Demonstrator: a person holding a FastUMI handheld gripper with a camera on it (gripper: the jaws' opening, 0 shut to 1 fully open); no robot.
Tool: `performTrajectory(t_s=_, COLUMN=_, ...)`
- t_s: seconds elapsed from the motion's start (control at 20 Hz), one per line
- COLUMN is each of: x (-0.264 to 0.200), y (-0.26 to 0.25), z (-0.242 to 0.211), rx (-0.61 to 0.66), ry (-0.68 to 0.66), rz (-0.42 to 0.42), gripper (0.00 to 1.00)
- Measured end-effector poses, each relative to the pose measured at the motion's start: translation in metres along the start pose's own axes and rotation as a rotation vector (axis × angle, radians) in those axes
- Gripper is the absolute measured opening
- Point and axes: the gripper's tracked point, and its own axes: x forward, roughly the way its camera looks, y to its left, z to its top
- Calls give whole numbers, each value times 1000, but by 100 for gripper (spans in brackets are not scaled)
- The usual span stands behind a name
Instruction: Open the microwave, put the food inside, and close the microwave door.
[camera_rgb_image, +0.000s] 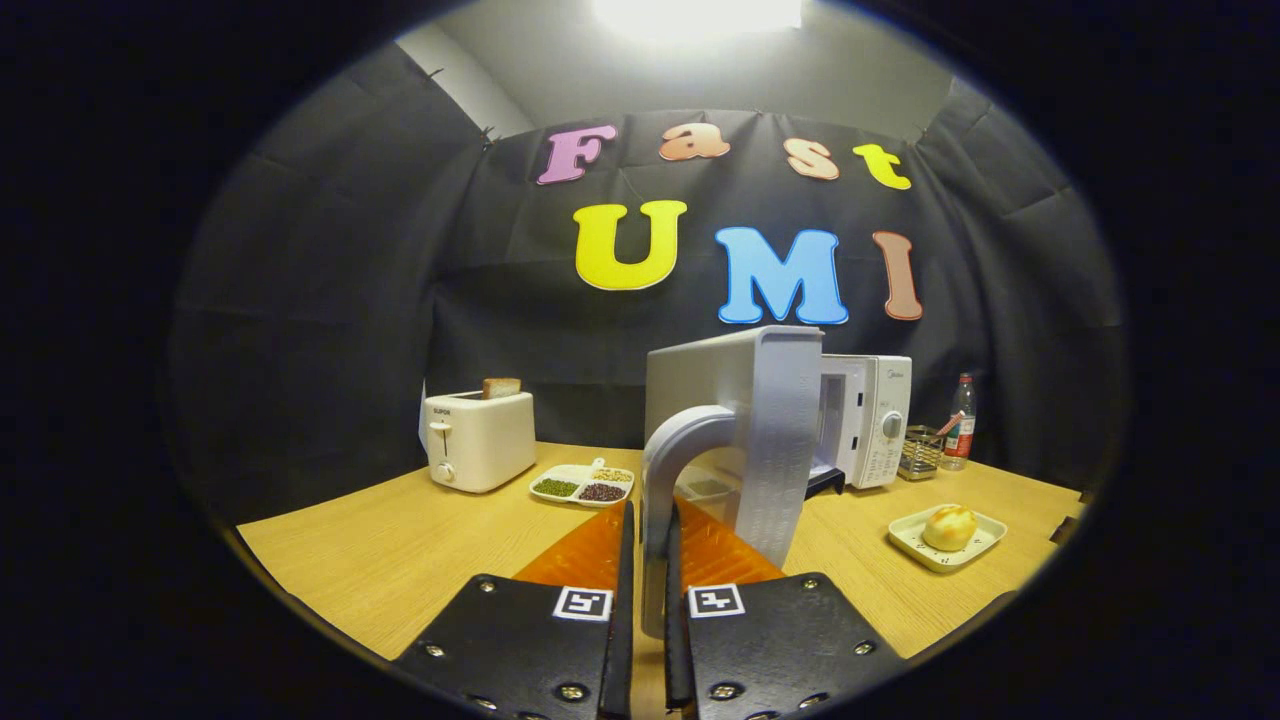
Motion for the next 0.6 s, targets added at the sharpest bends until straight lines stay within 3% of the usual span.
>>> performTrajectory(t_s=0.05, x=0, y=2, z=0, rx=4, ry=9, rz=11, gripper=15)
performTrajectory(t_s=0.15, x=-6, y=11, z=-3, rx=19, ry=34, rz=65, gripper=27)
performTrajectory(t_s=0.25, x=-18, y=26, z=-7, rx=13, ry=72, rz=126, gripper=72)
performTrajectory(t_s=0.35, x=-32, y=27, z=-10, rx=-28, ry=102, rz=142, gripper=97)
performTrajectory(t_s=0.6, x=-58, y=20, z=17, rx=4, ry=70, rz=238, gripper=97)
